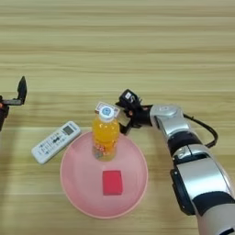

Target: Move the objects on the table

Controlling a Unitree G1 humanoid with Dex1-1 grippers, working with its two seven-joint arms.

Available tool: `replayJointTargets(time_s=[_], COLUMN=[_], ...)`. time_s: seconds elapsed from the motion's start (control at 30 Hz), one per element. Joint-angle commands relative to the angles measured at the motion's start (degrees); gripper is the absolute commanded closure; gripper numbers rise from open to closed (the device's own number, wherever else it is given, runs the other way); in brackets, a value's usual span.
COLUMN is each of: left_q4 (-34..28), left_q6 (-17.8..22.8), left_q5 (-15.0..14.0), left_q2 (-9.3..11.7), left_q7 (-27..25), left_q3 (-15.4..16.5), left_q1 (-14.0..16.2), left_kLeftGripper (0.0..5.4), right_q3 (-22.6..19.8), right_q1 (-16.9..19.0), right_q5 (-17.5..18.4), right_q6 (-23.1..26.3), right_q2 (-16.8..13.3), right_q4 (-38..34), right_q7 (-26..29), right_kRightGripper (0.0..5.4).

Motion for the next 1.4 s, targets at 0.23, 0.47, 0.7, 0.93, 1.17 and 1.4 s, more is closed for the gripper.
replayJointTargets(time_s=[0.23, 0.47, 0.7, 0.93, 1.17, 1.4], left_q4=[-0.3, -0.2, 0.0, -0.1, -0.2, 0.1], left_q6=[0.2, 0.2, 0.2, 0.1, 0.1, -0.1], left_q5=[0.5, 0.5, 0.4, 0.4, 0.5, 0.5], left_q2=[0.1, 0.1, 0.2, 0.1, 0.0, 0.1], left_q7=[-0.2, -0.2, -0.3, -0.3, -0.2, -0.2], left_q3=[-0.6, -0.7, -0.7, -0.8, -0.9, -0.9], left_q1=[0.5, 0.5, 0.5, 0.6, 0.7, 0.5], left_kLeftGripper=[0.03, 0.00, 0.00, 0.00, 0.00, 0.00], right_q3=[-0.5, -1.2, -1.8, -1.6, -1.0, -1.4], right_q1=[-2.5, -3.5, -4.0, -4.0, -3.4, -3.3], right_q5=[-1.4, -2.1, -2.3, -2.6, -3.0, -2.6], right_q6=[2.0, 2.1, 3.6, 4.7, 4.6, 4.1], right_q2=[1.8, 2.9, 3.8, 4.0, 3.8, 3.3], right_q4=[4.9, 7.2, 9.0, 9.8, 9.6, 9.0], right_q7=[-0.8, -3.5, -5.1, -4.8, -3.6, -3.1], right_kRightGripper=[0.00, 0.73, 1.55, 2.40, 3.19, 3.31])
